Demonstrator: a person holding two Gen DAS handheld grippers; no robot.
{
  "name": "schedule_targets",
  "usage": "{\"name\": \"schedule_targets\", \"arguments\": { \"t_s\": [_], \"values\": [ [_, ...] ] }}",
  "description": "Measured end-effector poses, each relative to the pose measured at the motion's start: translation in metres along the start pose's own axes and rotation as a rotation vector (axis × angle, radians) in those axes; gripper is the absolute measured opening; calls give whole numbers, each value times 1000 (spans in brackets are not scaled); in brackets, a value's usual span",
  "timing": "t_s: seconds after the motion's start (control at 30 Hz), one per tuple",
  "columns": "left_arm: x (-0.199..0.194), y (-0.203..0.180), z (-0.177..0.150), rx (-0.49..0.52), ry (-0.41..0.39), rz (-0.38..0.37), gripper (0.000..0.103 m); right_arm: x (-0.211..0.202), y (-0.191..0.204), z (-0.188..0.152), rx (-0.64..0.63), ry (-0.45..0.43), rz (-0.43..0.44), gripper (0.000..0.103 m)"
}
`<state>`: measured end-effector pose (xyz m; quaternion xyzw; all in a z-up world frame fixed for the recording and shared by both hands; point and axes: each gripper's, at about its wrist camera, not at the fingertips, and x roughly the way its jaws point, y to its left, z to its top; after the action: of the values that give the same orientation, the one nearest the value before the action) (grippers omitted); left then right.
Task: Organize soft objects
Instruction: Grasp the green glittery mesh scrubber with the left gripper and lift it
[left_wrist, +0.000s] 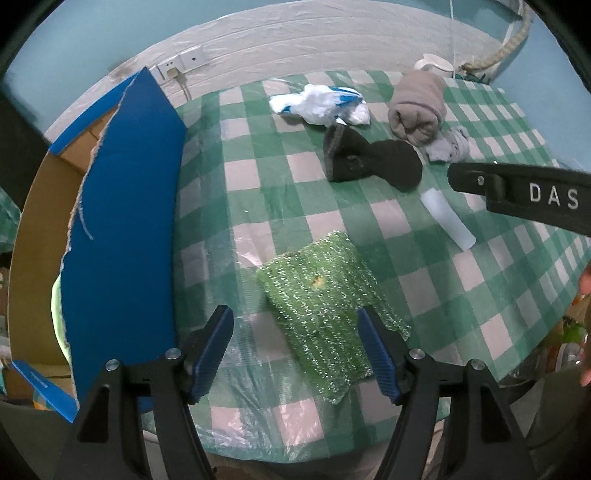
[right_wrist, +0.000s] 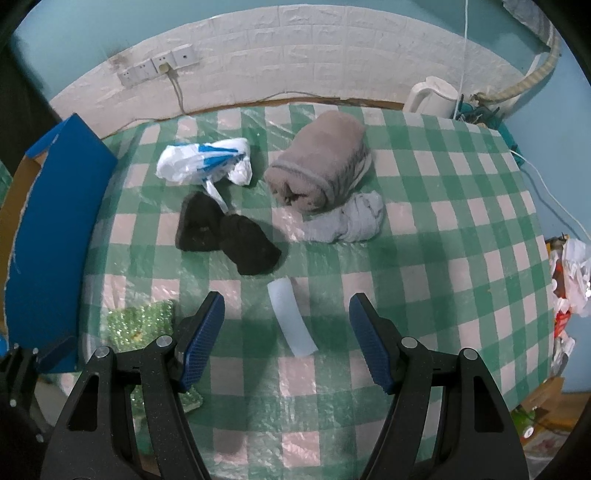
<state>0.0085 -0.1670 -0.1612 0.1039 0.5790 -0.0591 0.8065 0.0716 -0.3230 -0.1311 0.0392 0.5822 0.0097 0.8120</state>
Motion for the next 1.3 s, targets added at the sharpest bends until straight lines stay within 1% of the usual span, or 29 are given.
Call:
{"name": "schedule_targets", "arguments": {
  "t_s": [0.1, 0.27, 0.4, 0.63, 1.03, 1.07, 1.1, 1.23, 1.27, 1.3],
  "values": [
    [5, -6, -2, 22, 2, 16, 72, 1, -1, -1, 7, 5, 0, 71],
    [14, -12, -5, 38, 24, 17, 72, 0, -1, -1, 5, 2, 2, 71],
    [21, -18, -5, 58, 29, 38, 72, 0, 0, -1, 5, 4, 3, 71],
    [36, -17, -3, 43, 59, 34, 74, 1, -2, -1, 11, 8, 2, 71],
    [39, -26, -1, 65, 4, 49, 74, 5, -8, -2, 23, 22, -2, 71],
    [40, -25, 0, 62, 2, 48, 73, 5, -9, -2, 25, 23, -2, 71],
    [40, -26, 2, 60, -1, 49, 70, 7, -10, -2, 27, 26, -1, 71],
    [41, -25, 8, 58, -25, 44, 53, 13, -11, -4, 26, 38, -1, 71],
    [39, -26, 8, 56, -30, 41, 50, 15, -11, -4, 25, 40, -1, 71],
    [39, -26, 9, 55, -34, 34, 43, 18, -11, -4, 21, 46, -1, 71]
  ]
}}
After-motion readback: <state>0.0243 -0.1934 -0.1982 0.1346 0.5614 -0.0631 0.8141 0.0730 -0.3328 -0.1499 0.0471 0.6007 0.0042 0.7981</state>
